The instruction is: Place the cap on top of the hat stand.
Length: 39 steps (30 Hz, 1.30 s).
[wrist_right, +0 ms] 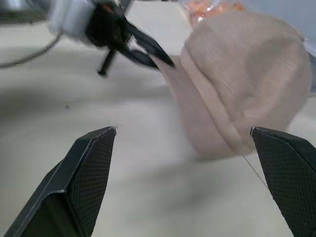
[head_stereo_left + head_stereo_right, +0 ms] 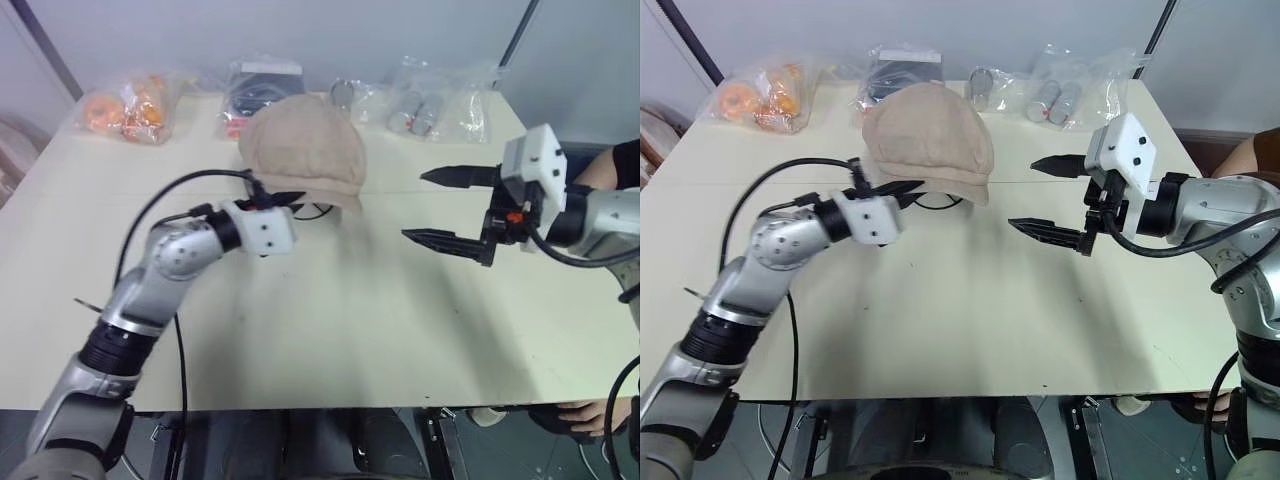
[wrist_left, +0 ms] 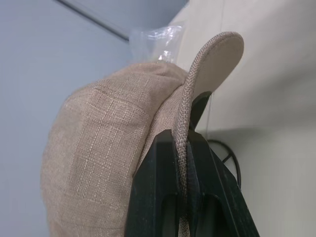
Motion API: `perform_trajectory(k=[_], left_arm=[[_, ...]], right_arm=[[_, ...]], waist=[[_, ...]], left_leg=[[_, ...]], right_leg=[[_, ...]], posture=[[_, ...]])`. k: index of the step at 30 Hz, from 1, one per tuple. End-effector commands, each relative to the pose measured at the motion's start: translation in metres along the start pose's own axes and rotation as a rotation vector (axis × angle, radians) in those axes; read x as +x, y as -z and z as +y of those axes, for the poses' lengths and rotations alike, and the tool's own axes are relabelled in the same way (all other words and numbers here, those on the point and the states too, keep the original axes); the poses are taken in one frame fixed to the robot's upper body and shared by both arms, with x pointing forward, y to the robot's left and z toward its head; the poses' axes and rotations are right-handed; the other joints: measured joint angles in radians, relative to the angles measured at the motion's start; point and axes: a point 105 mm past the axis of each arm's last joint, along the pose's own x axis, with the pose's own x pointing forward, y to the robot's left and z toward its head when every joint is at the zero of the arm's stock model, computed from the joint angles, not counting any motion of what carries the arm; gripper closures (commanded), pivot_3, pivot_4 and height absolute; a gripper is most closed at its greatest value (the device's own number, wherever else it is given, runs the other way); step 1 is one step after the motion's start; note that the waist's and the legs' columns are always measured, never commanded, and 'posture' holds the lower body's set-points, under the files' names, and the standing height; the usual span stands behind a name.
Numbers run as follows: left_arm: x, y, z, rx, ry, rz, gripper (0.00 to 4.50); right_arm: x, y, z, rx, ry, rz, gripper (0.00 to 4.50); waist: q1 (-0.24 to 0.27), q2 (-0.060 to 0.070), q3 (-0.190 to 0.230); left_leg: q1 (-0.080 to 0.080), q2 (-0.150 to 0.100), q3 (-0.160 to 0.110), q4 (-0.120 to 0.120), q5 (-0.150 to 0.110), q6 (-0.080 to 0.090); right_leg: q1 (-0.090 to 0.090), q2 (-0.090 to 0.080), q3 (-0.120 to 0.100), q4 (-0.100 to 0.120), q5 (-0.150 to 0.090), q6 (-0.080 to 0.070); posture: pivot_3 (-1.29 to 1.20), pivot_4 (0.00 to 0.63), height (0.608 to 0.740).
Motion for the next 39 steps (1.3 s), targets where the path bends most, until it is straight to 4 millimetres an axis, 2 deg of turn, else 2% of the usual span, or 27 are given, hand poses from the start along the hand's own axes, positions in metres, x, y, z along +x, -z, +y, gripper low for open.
perform_trajectory(k=[1,7,15,18,20,25,28,32,35,39], left_arm=[[-0.017,0.003,0.006,-0.007,0.023,-0.08,4.47],[-0.032,0.03,0.011,0.037,0.059,-0.066,4.47],[-0.031,0.041,-0.001,0.043,0.08,-0.074,4.47],[-0.033,0.041,-0.005,0.021,0.089,-0.072,3.48],[-0.036,0.04,-0.008,0.018,0.093,-0.071,2.51],[-0.058,0.04,-0.011,-0.037,0.061,0.007,0.03],[-0.078,0.042,-0.003,-0.226,-0.014,0.107,0.03],[-0.107,0.036,0.015,-0.65,-0.105,0.186,0.03],[-0.127,0.02,0.03,-0.922,-0.118,0.164,0.03],[-0.152,-0.001,0.068,-1.097,-0.132,0.052,0.03]], right_arm=[[-0.003,-0.004,-0.003,-0.047,0.017,0.002,0.0],[-0.002,-0.004,-0.004,-0.049,0.021,0.003,0.0],[-0.002,-0.008,-0.002,-0.044,0.019,-0.002,0.0],[-0.001,-0.009,-0.003,-0.044,0.019,-0.004,0.0],[-0.001,-0.009,-0.003,-0.045,0.02,-0.004,0.0],[0.0,-0.006,-0.005,-0.04,0.017,-0.001,0.0],[-0.001,-0.001,-0.007,-0.029,0.011,0.005,0.0],[-0.007,0.003,-0.014,0.043,0.001,-0.008,0.0],[-0.011,0.004,-0.022,0.101,0.001,-0.031,0.0],[-0.016,0.004,-0.036,0.179,0.008,-0.062,0.0]], waist=[[0.001,0.0,0.0],[0.002,0.0,0.0],[-0.001,0.0,0.0],[-0.001,0.0,0.0],[-0.001,0.0,0.0],[-0.002,0.0,0.0],[-0.003,0.0,0.0],[-0.002,0.0,0.0],[-0.002,0.0,0.001],[-0.003,0.0,0.001]], left_leg=[[0.0,0.0,0.0,0.0,0.0,0.0],[0.0,0.0,0.001,0.0,0.0,0.0],[0.0,0.0,0.002,0.0,0.0,0.0],[0.0,0.0,0.002,0.0,0.0,0.0],[0.0,0.0,0.003,0.0,0.0,0.0],[-0.001,0.001,0.002,0.0,0.0,0.0],[-0.001,0.002,0.001,0.0,0.0,0.0],[-0.001,0.003,0.0,0.0,0.0,0.0],[-0.001,0.003,0.0,0.0,0.0,0.0],[0.0,0.003,0.0,0.0,0.0,0.0]], right_leg=[[0.0,0.0,0.0,0.0,0.0,0.0],[0.0,0.0,0.0,0.0,0.0,0.0],[0.0,0.0,0.0,0.0,0.0,0.0],[0.0,0.0,0.0,0.0,0.0,0.0],[0.0,0.0,0.0,0.0,0.0,0.0],[-0.001,0.0,0.0,0.001,0.0,0.0],[-0.001,0.0,0.0,0.001,0.0,0.0],[-0.001,-0.001,0.0,0.001,0.0,0.0],[-0.001,-0.001,0.0,0.001,0.0,0.0],[-0.002,0.0,0.0,0.001,0.0,0.0]], posture=[[0.0,0.15,0.74],[0.0,0.15,0.74],[0.0,0.15,0.74],[0.0,0.15,0.74],[0.0,0.15,0.74],[0.0,0.15,0.74],[0.0,0.15,0.74],[0.0,0.15,0.74],[0.0,0.15,0.74],[0.0,0.15,0.74]])
